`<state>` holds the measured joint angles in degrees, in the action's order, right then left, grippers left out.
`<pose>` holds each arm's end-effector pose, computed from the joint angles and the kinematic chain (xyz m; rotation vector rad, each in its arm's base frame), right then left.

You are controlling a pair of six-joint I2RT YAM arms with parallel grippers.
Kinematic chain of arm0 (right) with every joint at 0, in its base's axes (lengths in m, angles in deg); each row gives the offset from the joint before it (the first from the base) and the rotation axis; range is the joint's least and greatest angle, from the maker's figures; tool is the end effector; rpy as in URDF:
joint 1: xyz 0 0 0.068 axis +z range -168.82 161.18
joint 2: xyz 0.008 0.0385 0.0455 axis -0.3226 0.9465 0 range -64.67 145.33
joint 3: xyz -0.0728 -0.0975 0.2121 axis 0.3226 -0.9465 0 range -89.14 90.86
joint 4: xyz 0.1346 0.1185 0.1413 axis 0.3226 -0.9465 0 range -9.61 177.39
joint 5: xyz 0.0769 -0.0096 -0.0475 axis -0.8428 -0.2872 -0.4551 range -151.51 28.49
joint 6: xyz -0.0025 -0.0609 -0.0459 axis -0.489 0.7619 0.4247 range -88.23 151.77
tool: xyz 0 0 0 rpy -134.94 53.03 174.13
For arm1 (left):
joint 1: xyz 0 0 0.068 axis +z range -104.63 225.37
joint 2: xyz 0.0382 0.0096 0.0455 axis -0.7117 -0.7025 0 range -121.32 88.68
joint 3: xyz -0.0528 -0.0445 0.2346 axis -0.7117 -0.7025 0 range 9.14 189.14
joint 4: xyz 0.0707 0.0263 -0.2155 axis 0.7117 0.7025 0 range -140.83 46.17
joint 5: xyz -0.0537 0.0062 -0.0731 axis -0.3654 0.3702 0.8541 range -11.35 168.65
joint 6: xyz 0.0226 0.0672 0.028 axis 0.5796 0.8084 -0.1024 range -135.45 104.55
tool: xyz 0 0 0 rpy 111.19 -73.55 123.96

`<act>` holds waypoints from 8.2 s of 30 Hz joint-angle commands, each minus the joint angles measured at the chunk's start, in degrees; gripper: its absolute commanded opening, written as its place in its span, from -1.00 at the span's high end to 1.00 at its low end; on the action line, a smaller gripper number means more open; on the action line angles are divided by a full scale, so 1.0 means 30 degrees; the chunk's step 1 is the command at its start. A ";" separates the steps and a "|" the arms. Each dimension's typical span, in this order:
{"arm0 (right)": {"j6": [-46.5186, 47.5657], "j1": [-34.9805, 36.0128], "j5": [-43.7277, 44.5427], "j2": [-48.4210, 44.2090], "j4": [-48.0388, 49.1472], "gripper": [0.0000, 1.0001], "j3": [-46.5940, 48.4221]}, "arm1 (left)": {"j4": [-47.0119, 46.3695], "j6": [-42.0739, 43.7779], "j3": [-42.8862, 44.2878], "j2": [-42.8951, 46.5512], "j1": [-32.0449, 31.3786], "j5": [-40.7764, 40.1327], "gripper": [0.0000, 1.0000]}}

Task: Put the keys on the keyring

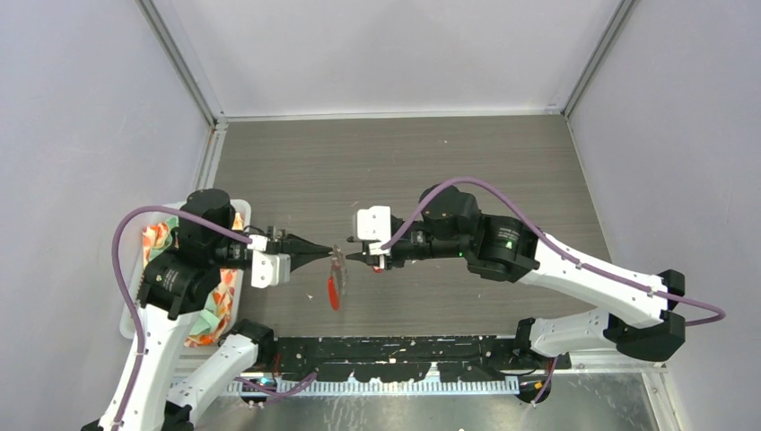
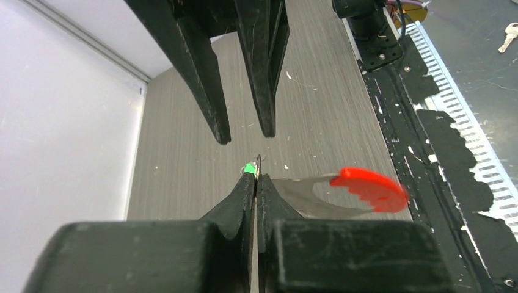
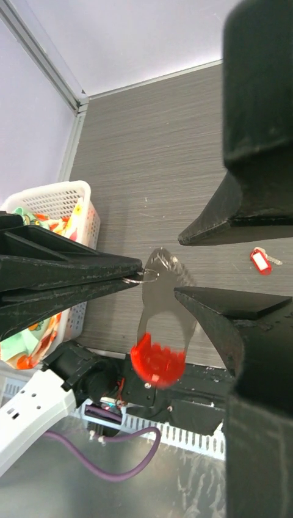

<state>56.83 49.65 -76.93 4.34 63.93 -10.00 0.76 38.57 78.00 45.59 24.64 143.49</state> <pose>0.0810 0.2520 0.3970 -1.4868 1.1255 0.7753 0.0750 -0.0909 0.3746 1.5569 0.9322 -0.7232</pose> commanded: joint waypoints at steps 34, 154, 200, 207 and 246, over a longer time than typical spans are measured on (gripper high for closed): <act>0.0011 0.0740 0.0992 0.2495 -0.0622 0.99 0.3008 | 0.1560 -0.2510 0.1480 -0.0686 -0.0062 0.0123 0.90; -0.8060 0.0542 0.0369 -0.1325 1.4320 0.99 -0.6035 | -0.1934 -1.2718 0.0023 0.0780 -0.0037 -0.0899 0.89; -0.4867 0.0555 0.1364 -0.5738 0.7968 0.03 -0.5731 | -0.2703 0.6402 -0.3060 0.5633 -0.0035 0.3994 0.99; -0.4837 0.0529 0.1151 -0.5538 0.7975 0.05 -0.5610 | -0.2309 0.7505 -0.3005 0.5612 -0.0048 0.4081 1.00; -0.4063 0.0534 -0.1326 0.0413 -0.1230 0.14 0.2193 | 0.0624 -0.9305 0.1332 0.0230 -0.0033 0.0044 0.99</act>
<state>45.16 51.20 -79.69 4.49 61.39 -7.58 3.15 14.40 79.84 46.58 24.59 143.73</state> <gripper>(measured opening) 0.441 0.017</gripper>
